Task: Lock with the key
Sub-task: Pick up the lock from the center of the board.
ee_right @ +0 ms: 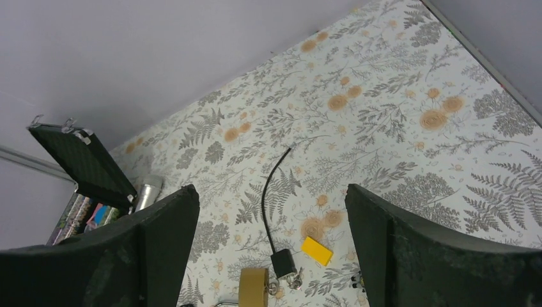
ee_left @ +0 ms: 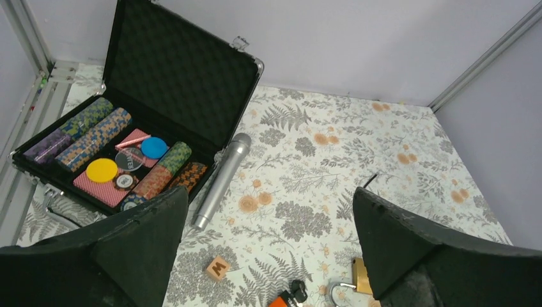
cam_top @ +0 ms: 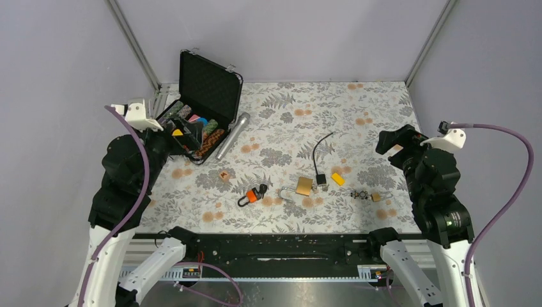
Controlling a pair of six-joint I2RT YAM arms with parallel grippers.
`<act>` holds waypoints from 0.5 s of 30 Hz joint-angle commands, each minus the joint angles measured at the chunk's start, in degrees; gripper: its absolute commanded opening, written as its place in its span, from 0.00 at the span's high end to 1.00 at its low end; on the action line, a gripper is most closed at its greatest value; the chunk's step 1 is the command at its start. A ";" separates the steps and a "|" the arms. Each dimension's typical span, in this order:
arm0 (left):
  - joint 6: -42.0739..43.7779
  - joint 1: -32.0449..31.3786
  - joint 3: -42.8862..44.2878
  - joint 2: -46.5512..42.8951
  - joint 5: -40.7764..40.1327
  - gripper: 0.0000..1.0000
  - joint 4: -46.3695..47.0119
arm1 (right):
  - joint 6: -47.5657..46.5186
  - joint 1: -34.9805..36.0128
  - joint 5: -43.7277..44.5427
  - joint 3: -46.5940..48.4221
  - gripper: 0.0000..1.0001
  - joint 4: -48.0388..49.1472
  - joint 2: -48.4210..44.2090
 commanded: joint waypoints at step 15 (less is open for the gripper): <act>-0.74 0.28 -12.70 -4.28 8.54 0.01 5.17 | 4.36 -0.16 -16.36 -7.45 0.08 0.51 13.18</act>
